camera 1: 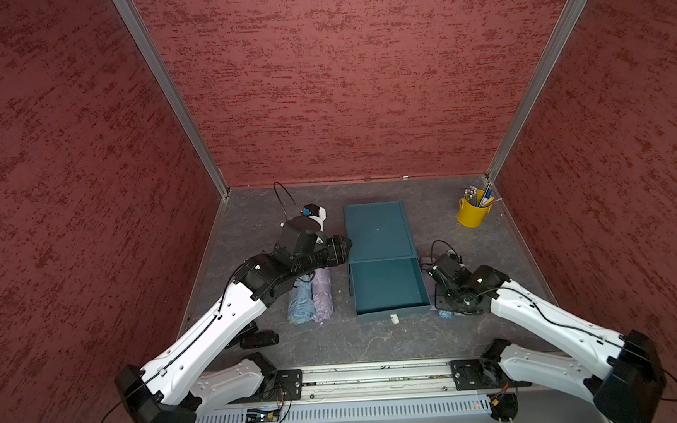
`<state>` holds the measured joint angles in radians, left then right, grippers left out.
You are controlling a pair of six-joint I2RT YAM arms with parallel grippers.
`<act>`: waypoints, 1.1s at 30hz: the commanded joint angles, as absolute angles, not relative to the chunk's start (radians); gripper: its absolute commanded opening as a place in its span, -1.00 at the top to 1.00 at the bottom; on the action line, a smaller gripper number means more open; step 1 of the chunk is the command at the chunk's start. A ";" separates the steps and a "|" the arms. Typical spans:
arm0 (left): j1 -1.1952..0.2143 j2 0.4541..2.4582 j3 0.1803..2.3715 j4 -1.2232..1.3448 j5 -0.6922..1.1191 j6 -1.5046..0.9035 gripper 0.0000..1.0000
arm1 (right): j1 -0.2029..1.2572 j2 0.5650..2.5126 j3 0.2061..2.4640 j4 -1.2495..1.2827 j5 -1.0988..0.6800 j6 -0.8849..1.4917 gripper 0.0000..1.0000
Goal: Place the umbrella in the drawer by color
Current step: Pick up the umbrella from the center of the board.
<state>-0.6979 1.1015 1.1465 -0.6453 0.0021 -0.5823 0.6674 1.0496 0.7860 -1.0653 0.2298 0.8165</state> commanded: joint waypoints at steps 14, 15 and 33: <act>-0.684 1.064 1.240 -0.467 0.255 -0.532 -0.75 | 0.679 0.967 1.380 -0.719 -0.375 0.468 1.00; -0.685 1.052 1.215 -0.406 0.331 -0.535 -0.74 | 0.680 0.979 1.372 -0.655 -0.460 0.489 1.00; -0.606 1.028 0.904 0.468 0.788 -0.900 -0.95 | 0.687 0.958 1.077 0.037 -0.801 0.892 1.00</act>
